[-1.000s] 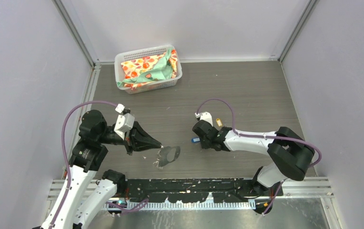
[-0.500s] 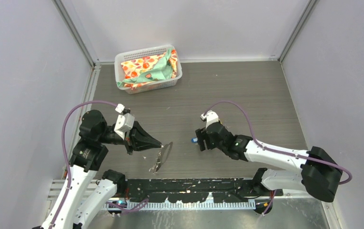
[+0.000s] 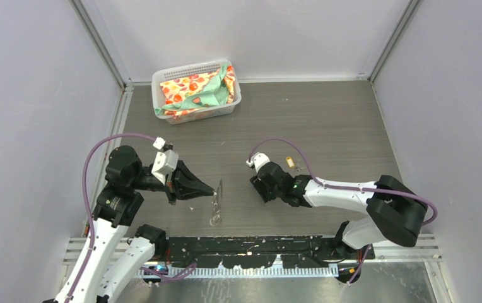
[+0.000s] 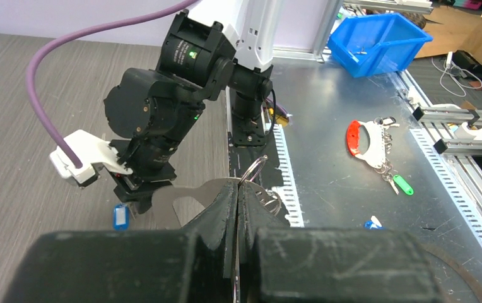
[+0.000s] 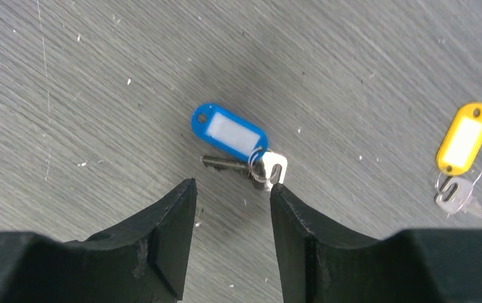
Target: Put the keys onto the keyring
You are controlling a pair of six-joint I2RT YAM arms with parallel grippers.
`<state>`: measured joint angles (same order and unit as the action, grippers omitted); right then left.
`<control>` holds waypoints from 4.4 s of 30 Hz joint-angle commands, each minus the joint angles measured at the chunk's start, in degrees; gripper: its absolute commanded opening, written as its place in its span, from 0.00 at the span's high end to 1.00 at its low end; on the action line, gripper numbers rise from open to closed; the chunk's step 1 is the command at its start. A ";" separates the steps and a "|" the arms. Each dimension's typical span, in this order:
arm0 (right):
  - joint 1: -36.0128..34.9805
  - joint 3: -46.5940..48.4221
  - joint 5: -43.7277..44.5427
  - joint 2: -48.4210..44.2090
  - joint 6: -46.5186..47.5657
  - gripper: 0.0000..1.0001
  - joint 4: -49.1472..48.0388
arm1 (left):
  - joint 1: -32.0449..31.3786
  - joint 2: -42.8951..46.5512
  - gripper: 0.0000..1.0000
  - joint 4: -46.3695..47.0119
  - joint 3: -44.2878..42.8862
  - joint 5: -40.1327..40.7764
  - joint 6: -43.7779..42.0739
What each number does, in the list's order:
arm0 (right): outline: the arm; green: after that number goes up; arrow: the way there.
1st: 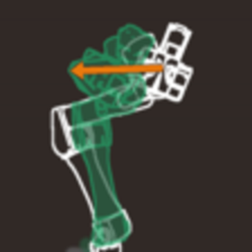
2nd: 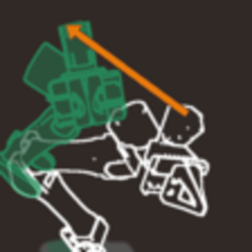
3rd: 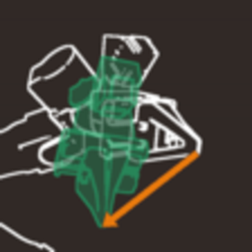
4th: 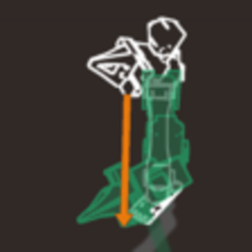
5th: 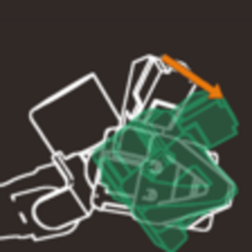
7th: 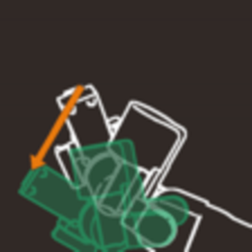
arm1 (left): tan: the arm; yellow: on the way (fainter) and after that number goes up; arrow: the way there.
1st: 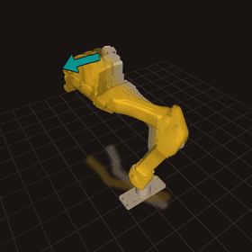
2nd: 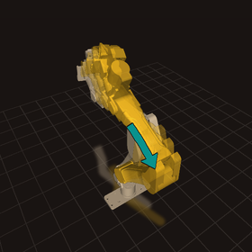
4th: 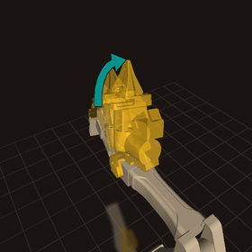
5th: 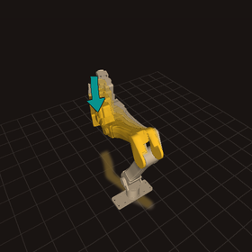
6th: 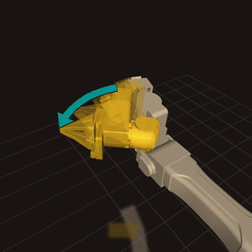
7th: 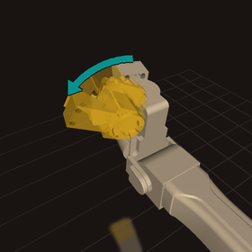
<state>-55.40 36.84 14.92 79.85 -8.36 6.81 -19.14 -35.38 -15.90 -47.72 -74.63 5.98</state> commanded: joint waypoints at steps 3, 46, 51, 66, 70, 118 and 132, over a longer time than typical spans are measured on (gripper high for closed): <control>-0.27 3.12 1.19 3.58 3.63 0.55 -2.44 | -0.11 0.82 1.00 3.06 0.26 -0.70 1.22; 3.78 0.74 0.97 5.13 -0.12 0.89 -9.34 | -0.06 1.10 1.00 2.88 0.03 -0.08 2.54; 4.17 0.11 -0.19 2.15 0.45 0.99 -11.20 | -0.11 1.18 1.00 2.87 -0.09 -0.07 2.63; 4.24 -4.89 -13.99 -13.60 -3.50 0.99 -14.61 | -0.11 1.19 1.00 3.55 1.03 -0.66 2.59; 4.26 -4.64 -20.19 -12.48 -4.21 0.99 -16.57 | -0.11 1.35 1.00 3.61 1.10 -0.65 2.65; -8.29 -1.38 -10.95 -9.59 18.07 0.00 -5.92 | -0.11 1.67 1.00 7.76 1.82 -0.62 6.13; -10.13 -7.43 -12.88 -6.56 18.94 0.12 -21.54 | 0.72 2.26 1.00 -1.23 -0.60 -1.77 0.99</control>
<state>-63.64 31.99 1.87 71.72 13.96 -3.51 -19.11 -32.97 -13.04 -45.15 -75.24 10.63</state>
